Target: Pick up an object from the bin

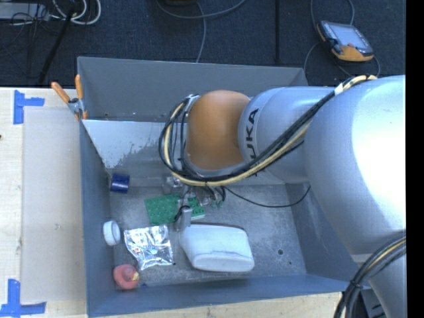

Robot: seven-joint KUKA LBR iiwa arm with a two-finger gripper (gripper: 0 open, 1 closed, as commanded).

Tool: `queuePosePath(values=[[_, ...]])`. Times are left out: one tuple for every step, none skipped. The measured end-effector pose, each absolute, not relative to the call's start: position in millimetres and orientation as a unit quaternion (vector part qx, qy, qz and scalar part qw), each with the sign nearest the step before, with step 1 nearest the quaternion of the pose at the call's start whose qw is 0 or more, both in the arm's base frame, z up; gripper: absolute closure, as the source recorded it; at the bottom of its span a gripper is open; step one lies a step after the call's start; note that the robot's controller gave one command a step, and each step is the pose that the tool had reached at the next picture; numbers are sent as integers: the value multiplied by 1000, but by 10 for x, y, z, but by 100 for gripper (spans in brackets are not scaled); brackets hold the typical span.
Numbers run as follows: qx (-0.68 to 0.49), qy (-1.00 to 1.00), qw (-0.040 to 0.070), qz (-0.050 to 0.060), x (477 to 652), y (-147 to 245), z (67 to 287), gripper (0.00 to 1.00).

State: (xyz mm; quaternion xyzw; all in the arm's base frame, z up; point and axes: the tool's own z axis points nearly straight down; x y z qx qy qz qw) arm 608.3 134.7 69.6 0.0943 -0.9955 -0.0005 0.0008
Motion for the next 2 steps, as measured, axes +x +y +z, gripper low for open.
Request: queuePosePath(values=[[93, -996, -4, -1, 6102, 1351, 1451, 100], [92, -996, -3, 0, 6115, 1355, 1818, 100]])
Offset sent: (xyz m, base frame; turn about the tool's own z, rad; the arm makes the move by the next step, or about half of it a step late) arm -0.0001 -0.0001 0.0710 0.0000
